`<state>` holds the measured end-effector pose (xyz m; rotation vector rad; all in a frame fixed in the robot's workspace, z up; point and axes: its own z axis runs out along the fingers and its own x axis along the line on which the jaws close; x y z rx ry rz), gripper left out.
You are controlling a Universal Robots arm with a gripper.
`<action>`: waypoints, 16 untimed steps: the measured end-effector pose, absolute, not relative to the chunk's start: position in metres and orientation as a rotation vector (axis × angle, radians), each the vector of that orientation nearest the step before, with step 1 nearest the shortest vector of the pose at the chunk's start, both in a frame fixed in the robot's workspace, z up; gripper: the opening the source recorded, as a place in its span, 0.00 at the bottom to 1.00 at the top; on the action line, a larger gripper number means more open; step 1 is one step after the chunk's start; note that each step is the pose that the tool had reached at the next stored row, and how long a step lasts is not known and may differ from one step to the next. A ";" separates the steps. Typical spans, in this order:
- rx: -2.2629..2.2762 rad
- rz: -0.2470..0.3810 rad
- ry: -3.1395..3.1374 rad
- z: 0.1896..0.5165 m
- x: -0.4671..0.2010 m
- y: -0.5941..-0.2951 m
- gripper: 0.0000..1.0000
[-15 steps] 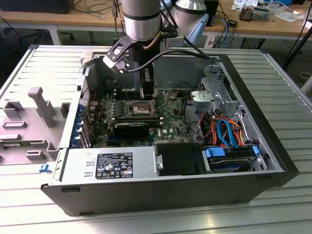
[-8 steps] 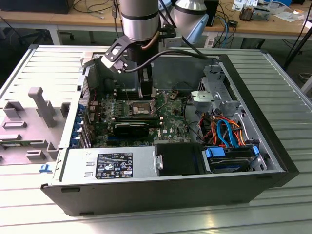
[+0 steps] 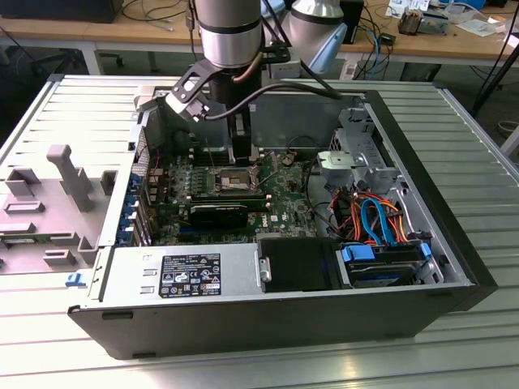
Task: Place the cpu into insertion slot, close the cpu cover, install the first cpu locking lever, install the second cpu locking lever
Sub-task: 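Place the cpu into insertion slot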
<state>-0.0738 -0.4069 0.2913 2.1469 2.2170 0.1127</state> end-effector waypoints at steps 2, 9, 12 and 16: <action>2.147 0.113 2.217 0.291 -0.075 -0.407 0.55; 2.147 0.113 2.217 0.291 -0.078 -0.407 0.55; 2.147 0.113 2.217 0.291 -0.080 -0.407 0.55; 2.147 0.113 2.217 0.291 -0.082 -0.407 0.55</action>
